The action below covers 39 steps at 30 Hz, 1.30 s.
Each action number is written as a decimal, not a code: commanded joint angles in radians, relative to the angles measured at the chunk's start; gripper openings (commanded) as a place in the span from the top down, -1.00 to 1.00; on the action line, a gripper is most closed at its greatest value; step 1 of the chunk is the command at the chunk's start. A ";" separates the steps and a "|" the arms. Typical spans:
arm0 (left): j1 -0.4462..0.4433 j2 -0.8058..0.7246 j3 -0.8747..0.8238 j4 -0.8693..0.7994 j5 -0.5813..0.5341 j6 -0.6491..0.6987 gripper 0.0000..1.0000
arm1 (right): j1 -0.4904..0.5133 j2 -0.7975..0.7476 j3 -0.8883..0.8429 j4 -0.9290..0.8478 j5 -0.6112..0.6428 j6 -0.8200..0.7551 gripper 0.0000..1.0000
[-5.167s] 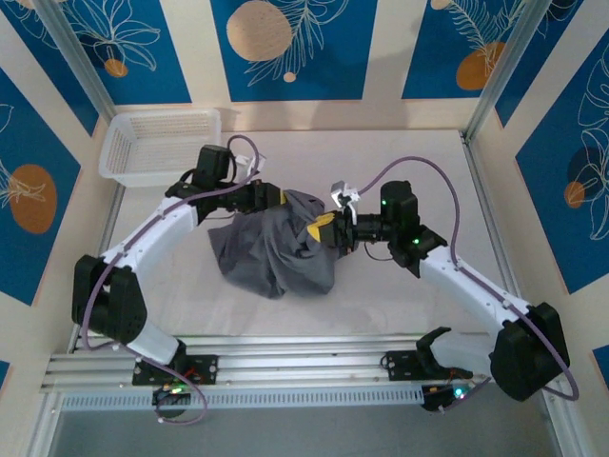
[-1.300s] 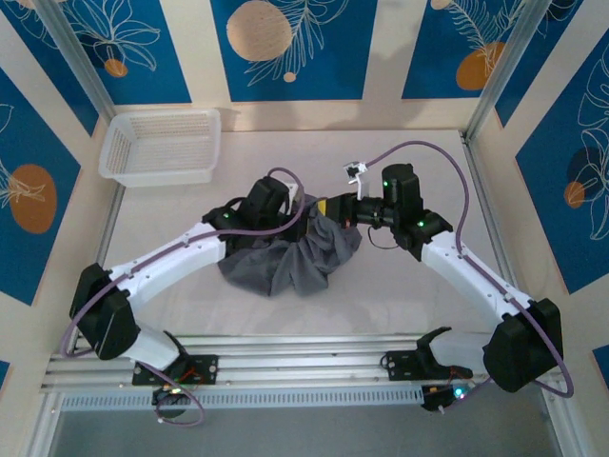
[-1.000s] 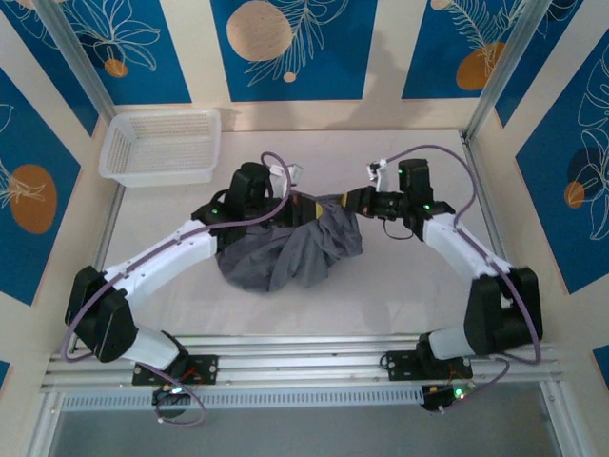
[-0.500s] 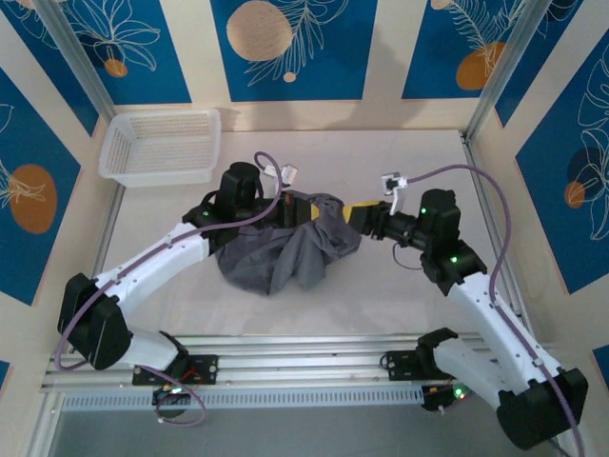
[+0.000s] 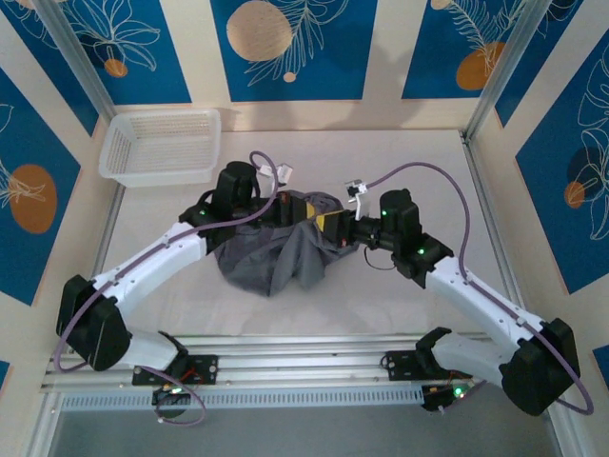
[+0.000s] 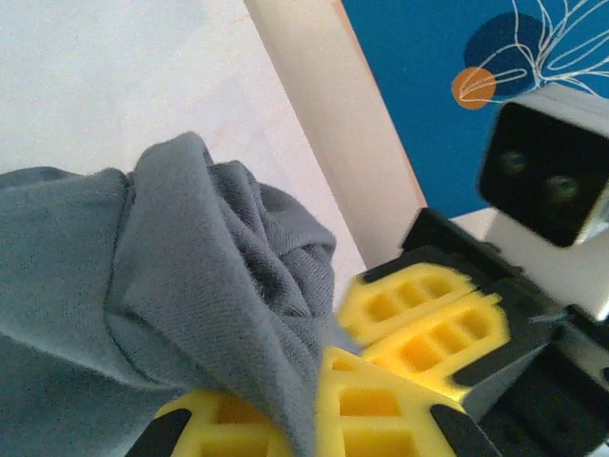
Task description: Fold the inside-out t-shirt
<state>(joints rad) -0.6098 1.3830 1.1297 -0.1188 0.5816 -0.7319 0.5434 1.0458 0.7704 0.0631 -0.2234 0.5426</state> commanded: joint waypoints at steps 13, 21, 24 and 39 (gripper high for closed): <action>0.185 -0.052 -0.122 -0.097 0.038 0.308 0.01 | -0.190 -0.151 -0.068 0.003 -0.306 -0.034 1.00; -0.081 -0.089 0.019 -0.153 -0.374 0.731 -0.20 | -0.184 -0.099 0.007 -0.050 -0.463 -0.109 1.00; -0.101 -0.030 0.059 -0.150 -0.316 0.825 -0.43 | -0.175 -0.095 0.022 -0.060 -0.465 -0.115 1.00; -0.075 0.044 0.110 0.020 0.028 0.580 1.00 | -0.181 -0.084 0.026 -0.182 -0.224 -0.145 1.00</action>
<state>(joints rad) -0.7052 1.4723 1.2068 -0.2146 0.4419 0.0086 0.3759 0.9657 0.7837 -0.0250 -0.6018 0.4274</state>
